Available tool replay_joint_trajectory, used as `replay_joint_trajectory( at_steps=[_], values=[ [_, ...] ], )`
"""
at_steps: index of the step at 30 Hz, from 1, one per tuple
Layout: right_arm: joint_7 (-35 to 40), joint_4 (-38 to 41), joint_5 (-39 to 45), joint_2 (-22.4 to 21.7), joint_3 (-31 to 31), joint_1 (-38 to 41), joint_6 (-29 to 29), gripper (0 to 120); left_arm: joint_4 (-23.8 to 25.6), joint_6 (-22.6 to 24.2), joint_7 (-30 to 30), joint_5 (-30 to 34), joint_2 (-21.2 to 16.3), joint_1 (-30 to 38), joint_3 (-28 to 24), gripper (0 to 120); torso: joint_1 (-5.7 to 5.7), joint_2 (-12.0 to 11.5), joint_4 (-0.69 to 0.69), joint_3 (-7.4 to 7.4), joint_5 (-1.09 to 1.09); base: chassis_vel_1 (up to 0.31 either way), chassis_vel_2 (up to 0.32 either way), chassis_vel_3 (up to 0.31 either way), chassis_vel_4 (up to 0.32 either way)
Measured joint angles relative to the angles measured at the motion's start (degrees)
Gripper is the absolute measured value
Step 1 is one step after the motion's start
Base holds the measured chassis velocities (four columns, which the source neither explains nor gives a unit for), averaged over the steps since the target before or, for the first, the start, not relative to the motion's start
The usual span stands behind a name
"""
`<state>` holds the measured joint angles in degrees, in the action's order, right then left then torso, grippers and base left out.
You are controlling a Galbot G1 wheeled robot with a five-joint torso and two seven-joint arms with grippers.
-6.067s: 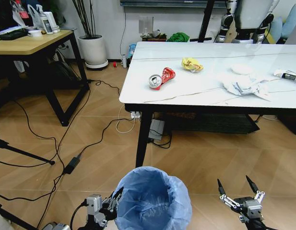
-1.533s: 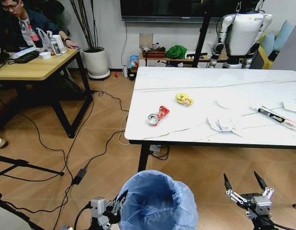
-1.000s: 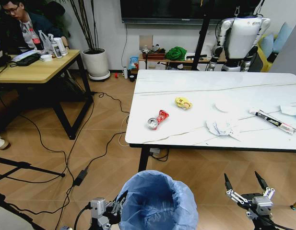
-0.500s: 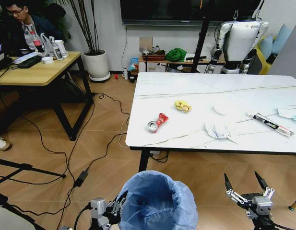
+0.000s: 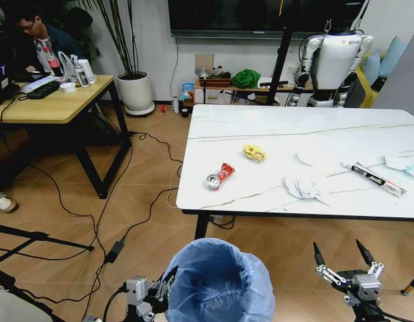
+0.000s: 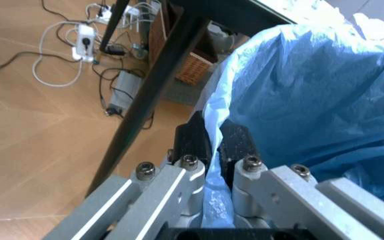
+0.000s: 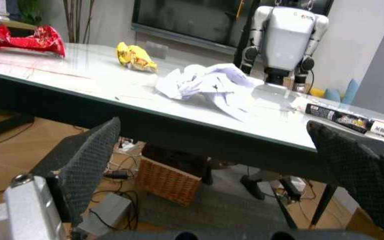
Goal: Pick up the trash bin and place the trash from the table into it.
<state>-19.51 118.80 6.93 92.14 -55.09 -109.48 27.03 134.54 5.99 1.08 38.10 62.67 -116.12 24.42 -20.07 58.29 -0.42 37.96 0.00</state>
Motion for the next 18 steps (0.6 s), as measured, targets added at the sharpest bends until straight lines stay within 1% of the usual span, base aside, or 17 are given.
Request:
replay_joint_trajectory(
  at_steps=[1,3,7,18],
  values=[
    [0.0,0.0,0.0,0.0,0.0,0.0,0.0,100,0.0,0.0,0.0,0.0,0.0,0.0,0.0,0,0.00,0.0,0.00,0.00,0.00,0.000,0.000,0.000,0.000],
    [0.0,0.1,0.0,0.0,0.0,-0.1,0.0,100,0.1,-0.8,-0.4,-1.2,0.1,0.0,0.0,0,-0.33,0.8,0.00,0.42,0.00,0.000,0.000,0.000,0.000],
    [0.0,0.4,0.2,0.0,0.0,-0.3,0.3,100,0.3,-1.2,-0.6,-2.0,0.2,-0.2,0.0,0,-0.48,1.1,0.00,0.63,0.00,0.000,0.000,0.000,0.000],
    [-0.1,0.4,0.1,0.0,0.3,-0.2,0.3,100,0.7,-3.7,-1.5,-6.0,0.4,-1.0,0.3,0,-0.44,1.0,0.00,0.59,0.00,0.000,0.000,0.000,0.000]
  ],
)
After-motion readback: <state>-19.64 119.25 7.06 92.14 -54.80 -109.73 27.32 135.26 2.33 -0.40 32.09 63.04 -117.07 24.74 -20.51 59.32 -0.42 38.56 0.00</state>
